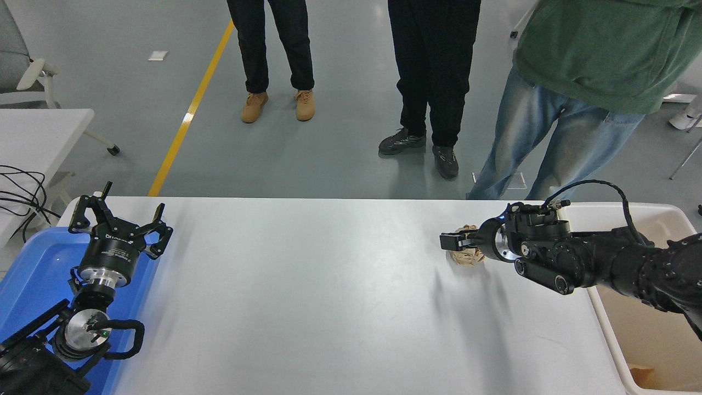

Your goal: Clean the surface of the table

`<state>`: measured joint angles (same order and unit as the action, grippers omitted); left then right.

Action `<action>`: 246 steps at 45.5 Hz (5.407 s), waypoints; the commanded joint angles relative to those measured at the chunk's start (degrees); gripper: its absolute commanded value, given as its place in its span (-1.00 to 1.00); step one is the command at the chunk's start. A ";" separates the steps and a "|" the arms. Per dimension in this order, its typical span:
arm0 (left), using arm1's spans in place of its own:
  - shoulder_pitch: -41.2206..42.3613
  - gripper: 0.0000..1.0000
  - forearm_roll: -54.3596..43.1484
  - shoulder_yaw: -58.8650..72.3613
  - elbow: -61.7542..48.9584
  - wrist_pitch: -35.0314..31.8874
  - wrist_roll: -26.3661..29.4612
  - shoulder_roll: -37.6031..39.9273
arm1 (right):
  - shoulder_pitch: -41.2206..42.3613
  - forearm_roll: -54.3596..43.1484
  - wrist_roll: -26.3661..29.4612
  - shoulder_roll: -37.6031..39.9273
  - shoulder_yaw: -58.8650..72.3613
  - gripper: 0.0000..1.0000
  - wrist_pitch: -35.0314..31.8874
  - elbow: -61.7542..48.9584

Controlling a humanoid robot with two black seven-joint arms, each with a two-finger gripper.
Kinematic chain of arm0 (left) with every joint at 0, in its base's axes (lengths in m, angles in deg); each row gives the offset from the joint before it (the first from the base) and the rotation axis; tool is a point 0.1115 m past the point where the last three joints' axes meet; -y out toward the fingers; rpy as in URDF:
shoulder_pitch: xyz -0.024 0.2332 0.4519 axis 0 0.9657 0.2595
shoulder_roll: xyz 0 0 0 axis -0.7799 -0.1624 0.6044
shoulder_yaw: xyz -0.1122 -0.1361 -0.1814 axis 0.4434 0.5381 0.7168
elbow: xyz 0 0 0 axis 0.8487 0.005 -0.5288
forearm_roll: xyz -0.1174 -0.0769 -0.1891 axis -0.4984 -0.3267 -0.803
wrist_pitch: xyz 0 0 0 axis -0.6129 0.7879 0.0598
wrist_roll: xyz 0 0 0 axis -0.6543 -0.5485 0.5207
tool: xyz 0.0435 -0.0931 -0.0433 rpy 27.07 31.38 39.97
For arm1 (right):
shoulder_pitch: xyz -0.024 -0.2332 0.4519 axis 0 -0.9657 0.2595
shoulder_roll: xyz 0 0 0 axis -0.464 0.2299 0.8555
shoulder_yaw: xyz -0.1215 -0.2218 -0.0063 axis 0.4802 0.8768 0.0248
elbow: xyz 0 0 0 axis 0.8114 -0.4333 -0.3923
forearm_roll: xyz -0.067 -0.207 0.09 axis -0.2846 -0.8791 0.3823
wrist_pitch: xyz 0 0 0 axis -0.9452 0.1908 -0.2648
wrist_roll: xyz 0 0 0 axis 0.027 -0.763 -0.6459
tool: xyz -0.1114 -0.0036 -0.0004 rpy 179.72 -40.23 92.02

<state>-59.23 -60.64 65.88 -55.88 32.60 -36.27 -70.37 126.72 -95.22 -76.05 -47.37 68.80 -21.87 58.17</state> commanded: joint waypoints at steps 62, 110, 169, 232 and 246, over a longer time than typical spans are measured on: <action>0.00 0.98 0.00 0.00 0.03 0.00 0.00 0.00 | -7.41 0.18 -0.52 -8.22 0.16 0.98 4.31 -13.25; 0.00 0.98 0.00 0.00 0.03 0.00 0.00 0.00 | -11.10 -0.61 -1.22 -9.81 3.06 0.26 4.40 -20.37; 0.00 0.98 0.00 0.00 0.03 0.00 0.00 0.00 | 2.78 13.36 -11.86 -2.17 -0.71 -1.00 -15.03 -12.39; -0.08 0.98 0.00 0.00 0.03 0.00 0.00 0.00 | -3.97 13.98 -12.65 49.43 -33.23 -1.00 -14.24 24.89; 0.00 0.98 0.00 0.00 0.03 0.00 0.00 0.00 | -13.47 14.16 -13.88 49.52 -38.94 -1.00 -13.27 17.25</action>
<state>-59.29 -60.63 65.88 -55.87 32.60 -36.28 -70.37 120.43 -81.24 -89.05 1.33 34.35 -35.86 80.96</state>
